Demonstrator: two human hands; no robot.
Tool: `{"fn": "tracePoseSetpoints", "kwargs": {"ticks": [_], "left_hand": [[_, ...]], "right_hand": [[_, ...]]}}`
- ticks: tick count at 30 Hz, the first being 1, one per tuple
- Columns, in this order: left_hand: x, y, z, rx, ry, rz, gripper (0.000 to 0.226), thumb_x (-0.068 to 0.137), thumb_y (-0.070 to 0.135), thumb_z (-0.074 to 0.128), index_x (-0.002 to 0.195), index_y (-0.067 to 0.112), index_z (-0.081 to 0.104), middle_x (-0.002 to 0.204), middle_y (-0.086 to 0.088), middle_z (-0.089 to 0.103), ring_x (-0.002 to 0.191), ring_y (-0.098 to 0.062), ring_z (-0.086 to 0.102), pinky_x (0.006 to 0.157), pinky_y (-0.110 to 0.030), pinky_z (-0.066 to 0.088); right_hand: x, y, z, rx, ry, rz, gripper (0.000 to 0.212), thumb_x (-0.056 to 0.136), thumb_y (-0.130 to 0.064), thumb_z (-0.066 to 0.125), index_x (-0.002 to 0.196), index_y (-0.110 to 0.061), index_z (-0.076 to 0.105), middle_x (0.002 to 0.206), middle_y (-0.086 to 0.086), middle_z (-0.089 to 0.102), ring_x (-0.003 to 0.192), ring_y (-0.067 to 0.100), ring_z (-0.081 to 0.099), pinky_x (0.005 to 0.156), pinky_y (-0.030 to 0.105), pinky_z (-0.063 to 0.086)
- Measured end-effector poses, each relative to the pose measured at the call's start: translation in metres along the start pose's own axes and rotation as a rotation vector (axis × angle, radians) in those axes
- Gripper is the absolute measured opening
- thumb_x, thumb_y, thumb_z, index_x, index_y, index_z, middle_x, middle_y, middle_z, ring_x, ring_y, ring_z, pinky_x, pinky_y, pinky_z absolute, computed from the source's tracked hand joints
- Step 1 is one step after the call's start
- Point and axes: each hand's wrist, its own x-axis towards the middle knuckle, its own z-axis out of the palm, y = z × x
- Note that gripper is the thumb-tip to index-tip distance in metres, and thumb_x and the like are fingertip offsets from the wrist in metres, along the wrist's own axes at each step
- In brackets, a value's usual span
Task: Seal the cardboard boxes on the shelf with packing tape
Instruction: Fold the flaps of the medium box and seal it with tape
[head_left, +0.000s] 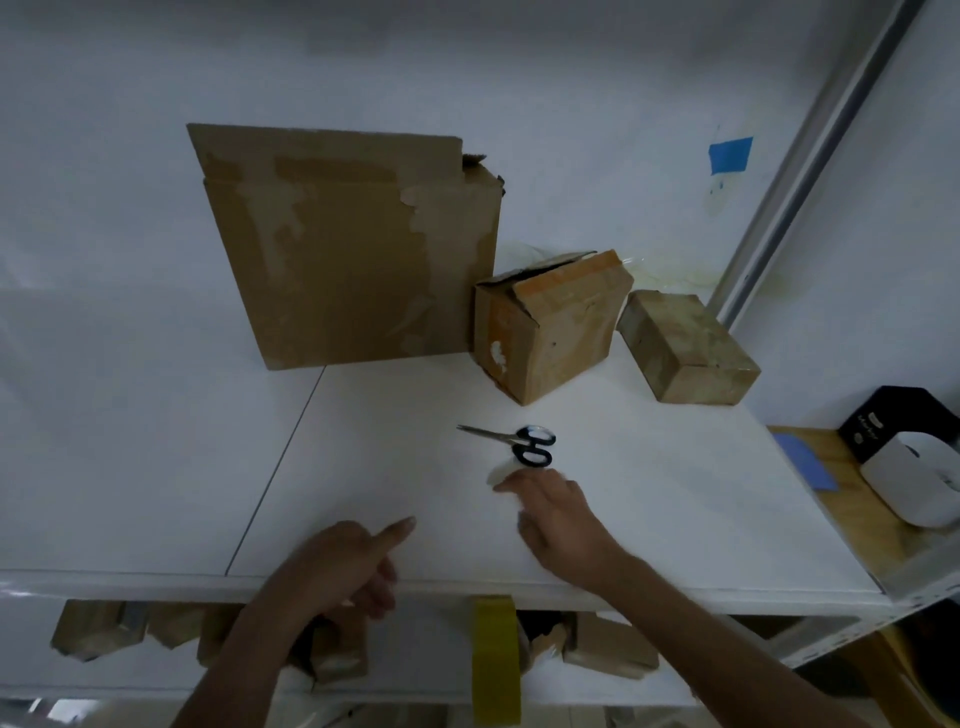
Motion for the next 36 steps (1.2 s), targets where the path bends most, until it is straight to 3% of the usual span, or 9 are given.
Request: {"fn": "tracePoseSetpoints", "kwargs": {"ticks": [5, 8, 11, 14, 19, 23, 26, 30, 36], "left_hand": [[0.016, 0.033, -0.008, -0.073, 0.213, 0.227, 0.040, 0.096, 0.050, 0.056, 0.089, 0.013, 0.070, 0.074, 0.002, 0.076, 0.073, -0.015, 0.073, 0.066, -0.032, 0.060], [0.027, 0.054, -0.009, -0.006, 0.306, 0.414, 0.029, 0.095, 0.047, 0.059, 0.089, 0.021, 0.069, 0.078, 0.010, 0.075, 0.081, -0.009, 0.071, 0.078, -0.039, 0.060], [0.041, 0.083, -0.007, 0.069, 0.418, 0.545, 0.020, 0.094, 0.044, 0.061, 0.096, 0.024, 0.067, 0.093, 0.011, 0.072, 0.091, -0.008, 0.066, 0.078, -0.029, 0.052], [0.058, 0.114, -0.005, 0.002, 0.454, 0.671, 0.020, 0.091, 0.034, 0.069, 0.105, 0.021, 0.065, 0.106, 0.008, 0.068, 0.101, -0.009, 0.062, 0.080, -0.024, 0.045], [0.100, 0.163, -0.006, -0.161, 0.373, 0.754, 0.067, 0.073, 0.036, 0.085, 0.130, 0.025, 0.053, 0.125, 0.003, 0.058, 0.117, -0.016, 0.056, 0.095, -0.038, 0.049], [0.133, 0.193, 0.006, -0.106, 0.323, 0.717, 0.119, 0.055, 0.044, 0.094, 0.150, 0.031, 0.023, 0.153, -0.009, 0.033, 0.135, -0.029, 0.042, 0.106, -0.042, 0.043], [0.149, 0.206, 0.017, -0.069, 0.275, 0.752, 0.129, 0.061, 0.029, 0.094, 0.154, 0.033, 0.004, 0.160, -0.006, 0.018, 0.141, -0.031, 0.035, 0.104, -0.043, 0.044], [0.168, 0.216, 0.020, -0.074, 0.324, 0.801, 0.138, 0.046, 0.042, 0.098, 0.145, 0.049, 0.003, 0.157, 0.004, 0.020, 0.142, -0.027, 0.029, 0.105, -0.054, 0.044], [0.179, 0.221, 0.030, 0.065, 0.416, 0.710, 0.141, 0.056, 0.044, 0.094, 0.154, 0.024, -0.005, 0.159, -0.015, 0.012, 0.143, -0.039, 0.024, 0.107, -0.053, 0.037]], "right_hand": [[0.031, 0.039, -0.006, -0.180, -0.211, 0.310, 0.066, 0.096, -0.055, 0.028, 0.155, -0.030, 0.012, 0.162, -0.002, 0.015, 0.150, 0.020, 0.010, 0.119, 0.052, 0.013], [0.026, 0.056, -0.004, -0.268, -0.194, 0.362, 0.068, 0.093, -0.064, 0.021, 0.152, -0.030, 0.027, 0.154, -0.009, 0.035, 0.143, 0.019, 0.032, 0.115, 0.047, 0.027], [0.015, 0.066, -0.011, -0.409, -0.076, 0.305, 0.055, 0.093, -0.056, 0.033, 0.138, -0.029, 0.052, 0.133, -0.012, 0.058, 0.126, 0.020, 0.053, 0.099, 0.044, 0.045], [0.002, 0.072, -0.026, -0.517, 0.023, 0.376, 0.050, 0.089, -0.055, 0.038, 0.121, -0.027, 0.065, 0.116, -0.010, 0.067, 0.119, 0.020, 0.058, 0.094, 0.044, 0.046], [-0.028, 0.087, -0.050, -0.528, 0.103, 0.811, 0.055, 0.082, -0.073, 0.045, 0.100, -0.026, 0.067, 0.103, -0.008, 0.069, 0.110, 0.017, 0.058, 0.090, 0.038, 0.045], [-0.051, 0.102, -0.047, -0.418, 0.297, 0.797, 0.039, 0.075, -0.054, 0.062, 0.088, -0.017, 0.065, 0.087, 0.000, 0.068, 0.091, 0.026, 0.064, 0.075, 0.039, 0.051], [-0.059, 0.108, -0.038, -0.379, 0.425, 0.761, 0.050, 0.077, -0.056, 0.049, 0.099, -0.014, 0.065, 0.092, 0.002, 0.068, 0.089, 0.028, 0.064, 0.079, 0.040, 0.052], [-0.059, 0.109, -0.037, -0.366, 0.421, 0.788, 0.052, 0.085, -0.057, 0.044, 0.104, -0.013, 0.063, 0.099, 0.004, 0.067, 0.095, 0.027, 0.062, 0.087, 0.041, 0.049], [-0.059, 0.113, -0.035, -0.390, 0.357, 0.809, 0.047, 0.090, -0.055, 0.046, 0.111, -0.016, 0.060, 0.105, 0.001, 0.064, 0.101, 0.024, 0.057, 0.092, 0.039, 0.046]]}}
